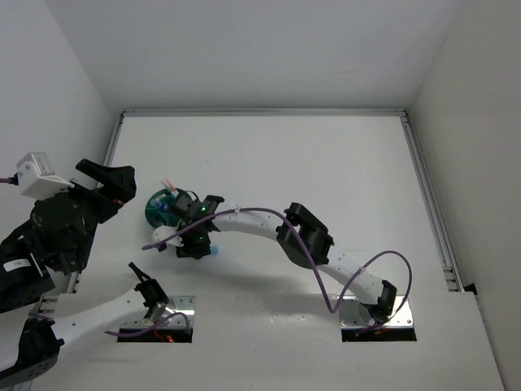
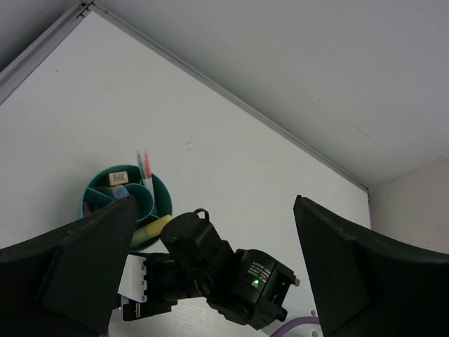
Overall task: Sort the stationery into containers
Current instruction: Grab a piece of stationery with the right arm
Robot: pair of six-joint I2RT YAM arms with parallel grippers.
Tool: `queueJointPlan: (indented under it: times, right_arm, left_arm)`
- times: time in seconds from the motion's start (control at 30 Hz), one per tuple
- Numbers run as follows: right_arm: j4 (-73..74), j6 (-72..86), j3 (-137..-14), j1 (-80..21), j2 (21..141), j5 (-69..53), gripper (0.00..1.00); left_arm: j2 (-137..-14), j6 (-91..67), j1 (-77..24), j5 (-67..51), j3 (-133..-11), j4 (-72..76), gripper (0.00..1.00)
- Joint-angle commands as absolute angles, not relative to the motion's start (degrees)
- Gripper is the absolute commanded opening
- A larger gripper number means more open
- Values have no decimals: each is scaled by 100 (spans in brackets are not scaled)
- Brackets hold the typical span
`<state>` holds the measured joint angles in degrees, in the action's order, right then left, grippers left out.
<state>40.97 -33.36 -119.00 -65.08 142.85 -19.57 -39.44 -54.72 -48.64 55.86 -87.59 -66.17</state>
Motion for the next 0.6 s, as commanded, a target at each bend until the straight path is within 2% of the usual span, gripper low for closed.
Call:
queueJointPlan:
  times: [0.0,0.1,0.13,0.23,0.3,0.43,0.57]
  right_arm:
    - [4368,-3322,-12190,-6635,14414,-2101,44]
    - [4482,-3322,-12190,-6636,14414,-2223,29]
    - [4482,-3322,-12190,-6688,14414,-2224,18]
    - [4535,-3322,-12190,-6688,14344,-2355,4]
    - [4535,-3253,-12190,-6688,14108,-2469,0]
    - [4298,-2998,-12243,-6750,13493,-2654,0]
    - [3449,-2997,-12042,-6750,12739,-2777,0]
  left_arm:
    - [-3841,-5388,-4825,5590,-8763,-6486,100]
    - [-3788,-5388,-4825,5643,-8763,-6548,100]
    - [-3736,-5440,-4825,5643,-8763,-6548,100]
    - [-3735,-5511,-4825,5643,-8763,-6609,100]
    - [-3735,-5572,-4825,5643,-8710,-6609,100]
    - [-3735,-5625,-4825,5590,-8762,-6548,100]
    - [-3946,-5573,-4825,5537,-8930,-6495,100]
